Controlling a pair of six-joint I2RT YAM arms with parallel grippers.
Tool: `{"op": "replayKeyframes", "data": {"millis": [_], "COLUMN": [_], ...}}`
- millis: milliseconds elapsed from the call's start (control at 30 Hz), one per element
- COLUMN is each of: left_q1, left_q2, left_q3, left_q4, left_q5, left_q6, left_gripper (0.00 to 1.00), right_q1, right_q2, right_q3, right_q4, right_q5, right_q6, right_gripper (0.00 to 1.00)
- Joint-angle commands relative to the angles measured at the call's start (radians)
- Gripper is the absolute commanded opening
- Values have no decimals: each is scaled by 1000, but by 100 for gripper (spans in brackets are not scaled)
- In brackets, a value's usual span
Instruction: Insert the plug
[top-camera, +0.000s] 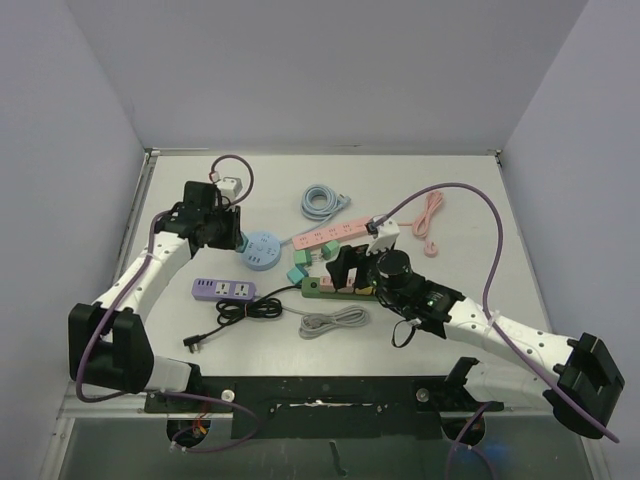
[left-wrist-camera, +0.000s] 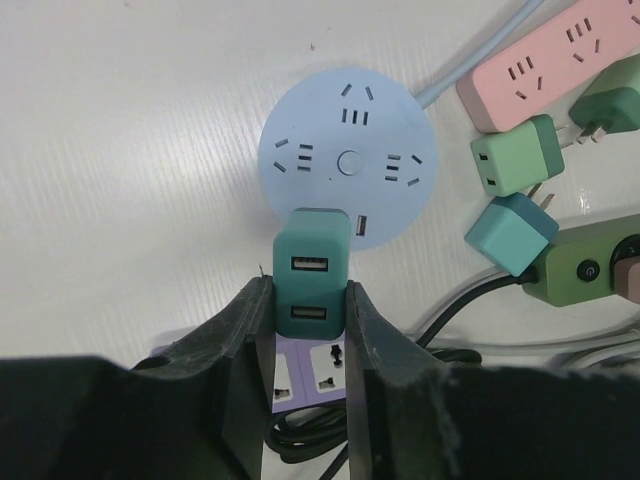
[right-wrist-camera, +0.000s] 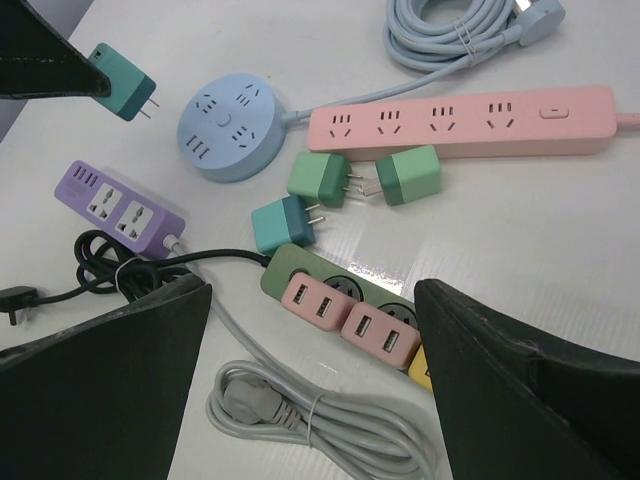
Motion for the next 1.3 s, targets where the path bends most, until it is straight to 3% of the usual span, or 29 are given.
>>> {"op": "replayKeyframes", "data": {"millis": [0, 333, 467, 733, 1267], "left_q1": [7, 7, 8, 1, -22], "left_q2": [37, 148, 169, 223, 266], "left_q3": [73, 121, 120, 159, 86], "left_q4": [50, 26, 60, 84, 165], "left_q5": [9, -30, 34, 32, -13], "left_q6": [111, 160, 152, 141, 153], "left_gripper": [0, 0, 0, 0, 0], "right_q1": [-10, -22, -26, -29, -39], "right_q2": [-36, -69, -65, -45, -65], "right_q3": [-12, -40, -46, -46, -69], "right_q4": [17, 12, 28, 36, 28], "right_q5": [-9, -7, -8, -11, 10], "right_q6": [29, 29, 31, 32, 26], "right_gripper": [85, 85, 85, 85, 85]}}
